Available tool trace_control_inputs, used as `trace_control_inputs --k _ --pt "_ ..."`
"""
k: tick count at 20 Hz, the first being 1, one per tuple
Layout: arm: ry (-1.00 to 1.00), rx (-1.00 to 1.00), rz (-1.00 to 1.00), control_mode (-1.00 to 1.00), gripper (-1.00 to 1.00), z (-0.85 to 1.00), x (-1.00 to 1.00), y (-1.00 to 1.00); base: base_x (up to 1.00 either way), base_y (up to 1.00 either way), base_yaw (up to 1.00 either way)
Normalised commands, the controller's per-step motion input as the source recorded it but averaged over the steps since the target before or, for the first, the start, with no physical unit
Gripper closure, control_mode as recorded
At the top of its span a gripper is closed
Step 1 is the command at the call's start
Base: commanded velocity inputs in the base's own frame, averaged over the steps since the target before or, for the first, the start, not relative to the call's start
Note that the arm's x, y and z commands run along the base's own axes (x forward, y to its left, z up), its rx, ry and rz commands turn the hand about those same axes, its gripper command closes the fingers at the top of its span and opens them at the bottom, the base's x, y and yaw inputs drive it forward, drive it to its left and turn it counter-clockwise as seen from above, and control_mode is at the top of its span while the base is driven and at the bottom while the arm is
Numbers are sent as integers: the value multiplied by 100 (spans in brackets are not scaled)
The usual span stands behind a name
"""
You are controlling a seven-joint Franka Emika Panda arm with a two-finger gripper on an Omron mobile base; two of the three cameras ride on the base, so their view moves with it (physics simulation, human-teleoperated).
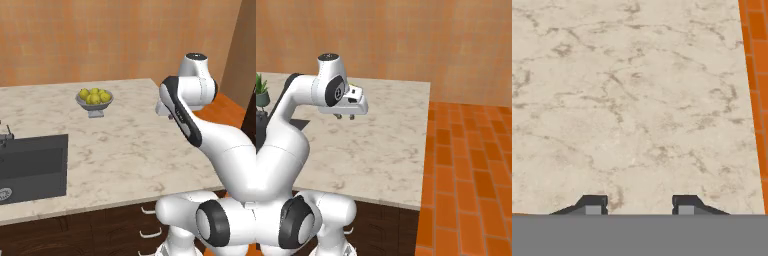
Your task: Navigate to the stand mixer.
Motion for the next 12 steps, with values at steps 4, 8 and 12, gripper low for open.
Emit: trace_control_inputs --k 4,8,12 --pt "0 0 -3 -100 -100 -5 -53 -13 0 0 0" --pt "-1 0 -3 -100 -100 -34 -83 -7 0 0 0" --pt "-11 0 0 100 -100 -30 -62 0 -19 0 2"
